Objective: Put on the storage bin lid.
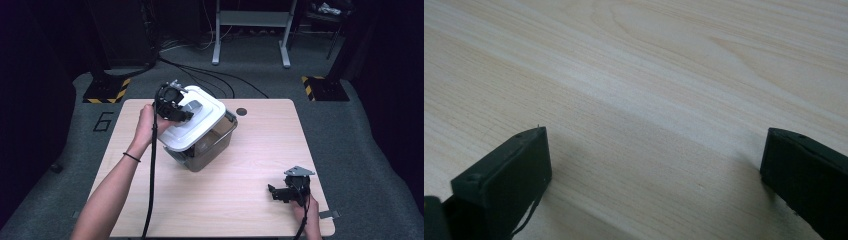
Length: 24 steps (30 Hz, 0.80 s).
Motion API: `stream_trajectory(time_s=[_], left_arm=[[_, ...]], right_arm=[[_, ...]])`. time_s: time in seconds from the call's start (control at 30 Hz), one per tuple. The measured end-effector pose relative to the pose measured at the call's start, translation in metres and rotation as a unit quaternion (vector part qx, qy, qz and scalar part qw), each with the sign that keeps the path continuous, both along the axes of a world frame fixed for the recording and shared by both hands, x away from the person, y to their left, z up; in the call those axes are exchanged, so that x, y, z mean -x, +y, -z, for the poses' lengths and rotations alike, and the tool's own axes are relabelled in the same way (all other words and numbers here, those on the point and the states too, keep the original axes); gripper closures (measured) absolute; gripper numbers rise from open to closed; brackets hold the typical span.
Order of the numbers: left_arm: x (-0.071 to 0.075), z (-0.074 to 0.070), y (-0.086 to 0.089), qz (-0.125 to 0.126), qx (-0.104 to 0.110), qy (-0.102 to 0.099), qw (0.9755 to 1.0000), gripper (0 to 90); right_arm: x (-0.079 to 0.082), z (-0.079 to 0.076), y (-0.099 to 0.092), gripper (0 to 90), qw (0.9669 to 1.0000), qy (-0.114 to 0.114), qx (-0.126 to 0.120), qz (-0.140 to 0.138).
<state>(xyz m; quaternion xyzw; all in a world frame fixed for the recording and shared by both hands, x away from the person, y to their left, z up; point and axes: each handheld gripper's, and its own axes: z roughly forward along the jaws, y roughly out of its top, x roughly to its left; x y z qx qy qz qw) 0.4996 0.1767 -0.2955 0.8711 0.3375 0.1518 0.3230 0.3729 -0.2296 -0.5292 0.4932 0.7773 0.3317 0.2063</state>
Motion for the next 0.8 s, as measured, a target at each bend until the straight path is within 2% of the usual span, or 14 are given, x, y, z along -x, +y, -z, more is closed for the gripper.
stream_trajectory(time_s=[0.17,0.2,0.47,0.8], left_arm=[[-0.009,0.015,-0.010,0.008,0.010,0.016,0.9998,67.5],[-0.011,0.018,-0.011,0.008,0.008,0.019,0.9997,67.6],[-0.024,0.035,-0.022,0.016,0.017,0.030,0.9993,67.5],[-0.032,0.052,-0.030,0.019,0.007,0.048,0.9986,67.5]], right_arm=[[0.000,0.000,0.000,0.0,1.0000,0.000,-0.001,-0.001],[0.000,0.000,-0.001,0.0,1.0000,0.000,0.007,-0.004],[0.000,0.000,-0.001,0.0,1.0000,0.000,0.005,-0.004],[0.000,0.000,-0.001,0.0,1.0000,-0.001,0.005,-0.004]])
